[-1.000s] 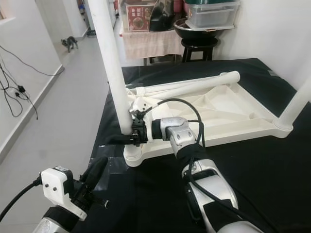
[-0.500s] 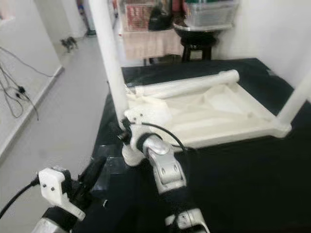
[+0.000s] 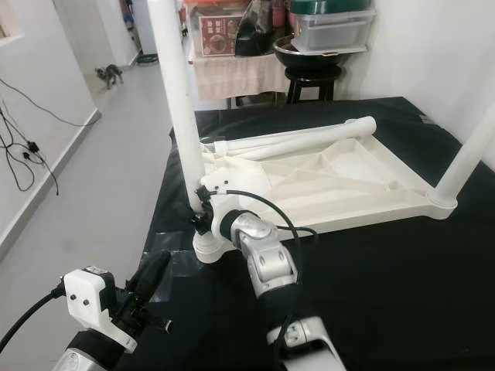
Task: Building children table
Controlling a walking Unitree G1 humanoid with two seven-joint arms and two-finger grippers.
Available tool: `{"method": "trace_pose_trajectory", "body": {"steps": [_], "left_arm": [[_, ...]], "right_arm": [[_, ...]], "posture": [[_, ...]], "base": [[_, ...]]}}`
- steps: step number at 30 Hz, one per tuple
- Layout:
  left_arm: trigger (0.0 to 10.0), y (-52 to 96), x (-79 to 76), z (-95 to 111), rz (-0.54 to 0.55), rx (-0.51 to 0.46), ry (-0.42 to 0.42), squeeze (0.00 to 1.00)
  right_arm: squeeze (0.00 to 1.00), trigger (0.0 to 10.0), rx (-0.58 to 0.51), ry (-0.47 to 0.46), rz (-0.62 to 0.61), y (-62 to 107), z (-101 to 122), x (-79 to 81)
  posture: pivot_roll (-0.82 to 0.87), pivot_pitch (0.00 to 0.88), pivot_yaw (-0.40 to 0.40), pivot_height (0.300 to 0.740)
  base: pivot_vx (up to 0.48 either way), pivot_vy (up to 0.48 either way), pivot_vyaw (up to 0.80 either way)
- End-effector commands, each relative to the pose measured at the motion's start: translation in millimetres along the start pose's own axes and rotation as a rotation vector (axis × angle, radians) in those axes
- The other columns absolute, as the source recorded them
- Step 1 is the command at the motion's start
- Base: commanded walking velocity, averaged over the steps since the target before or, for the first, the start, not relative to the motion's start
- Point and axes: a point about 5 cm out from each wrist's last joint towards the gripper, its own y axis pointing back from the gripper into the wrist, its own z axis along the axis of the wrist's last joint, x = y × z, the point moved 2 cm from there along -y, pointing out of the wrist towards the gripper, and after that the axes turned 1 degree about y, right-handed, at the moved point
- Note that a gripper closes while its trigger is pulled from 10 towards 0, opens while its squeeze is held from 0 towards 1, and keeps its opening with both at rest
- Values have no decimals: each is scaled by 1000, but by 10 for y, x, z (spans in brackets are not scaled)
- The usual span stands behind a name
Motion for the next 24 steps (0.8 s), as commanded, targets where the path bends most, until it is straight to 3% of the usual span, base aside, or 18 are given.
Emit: {"method": "trace_pose_trajectory", "body": {"steps": [1,5,6,7,10,11,15,16,24], "left_arm": [[10000,9,10,-37,7,13,-5,0],[10000,8,8,-36,7,13,-5,0],[10000,9,11,-33,11,11,-7,0],[10000,9,12,-30,14,10,-9,0],[10000,9,14,-28,16,9,-10,0],[10000,8,14,-27,17,9,-11,0],[10000,6,13,-27,17,8,-11,0],[10000,12,12,-18,16,9,-13,0],[10000,15,-2,3,17,8,-15,0]], "right_arm": [[1000,10000,-91,61,206,-29,212,128],[1000,10000,-98,83,255,-23,231,152],[424,10000,-73,111,389,4,211,209],[424,10000,-52,129,488,35,193,247],[424,10000,-36,139,554,60,181,269],[0,10000,-20,143,603,76,174,268],[0,10000,-13,143,636,80,176,243],[0,0,23,141,629,34,115,164],[0,0,87,118,558,30,-69,79]], "posture": [[-14,4,23,740],[-14,4,23,740],[-5,4,24,740],[-5,4,24,740],[-5,4,24,740],[-5,4,24,740],[-5,4,24,740],[2,11,25,740],[-6,21,26,740]], "base": [[0,0,0],[0,0,0],[0,0,0],[0,0,0],[0,0,0],[0,0,0],[0,0,0],[0,0,0],[0,0,0]]}}
